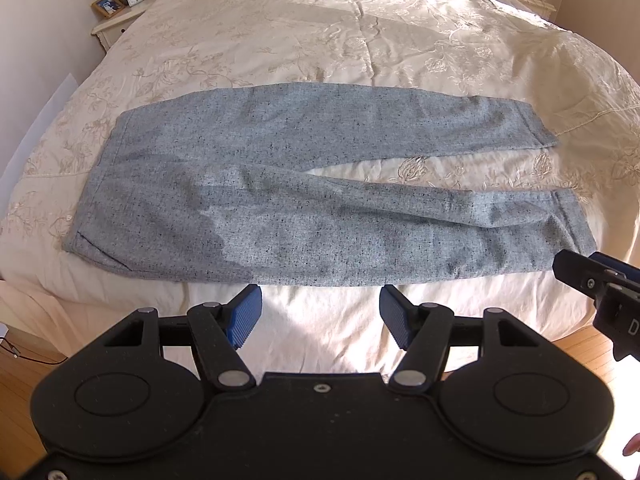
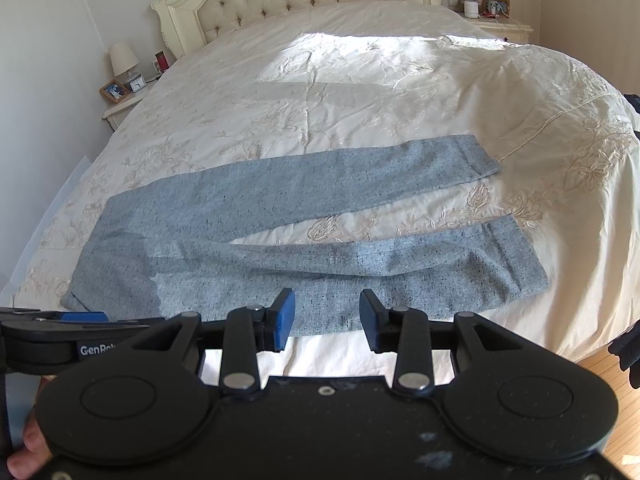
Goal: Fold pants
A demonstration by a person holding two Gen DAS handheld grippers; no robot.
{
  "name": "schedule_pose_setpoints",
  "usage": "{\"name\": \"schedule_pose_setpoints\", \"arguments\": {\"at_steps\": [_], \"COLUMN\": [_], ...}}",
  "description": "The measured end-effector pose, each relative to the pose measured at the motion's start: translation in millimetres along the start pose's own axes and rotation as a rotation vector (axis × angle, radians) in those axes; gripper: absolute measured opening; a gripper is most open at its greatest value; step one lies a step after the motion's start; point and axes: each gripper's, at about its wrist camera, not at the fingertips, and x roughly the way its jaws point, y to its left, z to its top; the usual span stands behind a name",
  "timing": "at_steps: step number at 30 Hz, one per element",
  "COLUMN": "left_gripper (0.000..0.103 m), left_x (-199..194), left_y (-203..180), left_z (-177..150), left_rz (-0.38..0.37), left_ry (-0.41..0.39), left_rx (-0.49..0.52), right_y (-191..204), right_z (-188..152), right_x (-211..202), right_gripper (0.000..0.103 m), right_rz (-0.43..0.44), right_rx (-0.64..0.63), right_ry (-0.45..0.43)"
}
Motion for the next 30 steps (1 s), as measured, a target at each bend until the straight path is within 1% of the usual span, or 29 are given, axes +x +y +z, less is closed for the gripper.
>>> {"name": "schedule_pose_setpoints", "arguments": {"at_steps": [12,20,30], "left_gripper": [0.066,0.066,0.066], "left_x": [1,4,8], "left_y": [1,3,6], "left_z": [-2,5,7], "left_rz": [0.004,0.004,0.005], "left_ry": [0.001,0.015,0.024], "left_rx": [-0.002,-0.001,-0.007], "right_y": [-1,1,4], "right_z": [4,6,8], "right_x": [3,6,11], "right_gripper": [0.038,0.038,0.038], "right_rz": [0.002,0.004,0.01], "right_rx": [-0.005,-0.007,-0.013], "right_ry": [0.014,0.021,0.036]}}
